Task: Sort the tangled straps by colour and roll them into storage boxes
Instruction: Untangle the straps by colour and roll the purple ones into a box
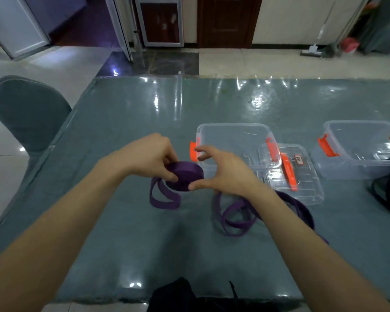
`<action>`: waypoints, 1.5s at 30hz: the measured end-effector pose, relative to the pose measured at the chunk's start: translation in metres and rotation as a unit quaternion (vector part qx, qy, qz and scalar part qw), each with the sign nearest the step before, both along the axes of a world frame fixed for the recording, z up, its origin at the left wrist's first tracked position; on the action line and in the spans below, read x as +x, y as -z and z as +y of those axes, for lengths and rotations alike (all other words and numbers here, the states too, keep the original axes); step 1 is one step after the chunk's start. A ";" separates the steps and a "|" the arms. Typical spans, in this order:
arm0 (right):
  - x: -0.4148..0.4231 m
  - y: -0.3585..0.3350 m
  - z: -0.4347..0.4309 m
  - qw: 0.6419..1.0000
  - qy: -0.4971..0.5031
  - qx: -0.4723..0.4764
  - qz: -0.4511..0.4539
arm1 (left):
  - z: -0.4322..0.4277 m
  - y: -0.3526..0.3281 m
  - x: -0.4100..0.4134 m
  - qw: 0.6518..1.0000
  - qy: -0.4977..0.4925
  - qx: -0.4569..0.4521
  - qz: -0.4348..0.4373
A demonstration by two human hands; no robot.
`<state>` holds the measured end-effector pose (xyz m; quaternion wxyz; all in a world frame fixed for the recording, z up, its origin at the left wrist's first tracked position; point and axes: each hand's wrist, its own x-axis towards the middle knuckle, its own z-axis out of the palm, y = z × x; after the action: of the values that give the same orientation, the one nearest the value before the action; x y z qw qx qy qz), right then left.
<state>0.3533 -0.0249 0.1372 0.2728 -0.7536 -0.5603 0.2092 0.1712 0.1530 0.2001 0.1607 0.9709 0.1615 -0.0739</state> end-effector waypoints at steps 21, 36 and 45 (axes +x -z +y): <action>0.008 -0.002 0.008 0.886 0.040 0.147 0.438 | 0.005 0.017 0.004 0.844 -0.134 -0.412 -0.316; 0.019 -0.018 0.027 0.996 -0.018 0.016 0.088 | 0.026 -0.010 0.027 0.981 -0.030 -0.163 -0.097; 0.032 -0.013 0.039 0.945 0.030 0.114 0.306 | 0.057 -0.003 0.021 0.938 -0.056 -0.294 -0.173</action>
<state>0.3857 0.0138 0.1498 0.5215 -0.6334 -0.4471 0.3564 0.1924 0.2100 0.2036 0.4683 0.8674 0.1567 0.0607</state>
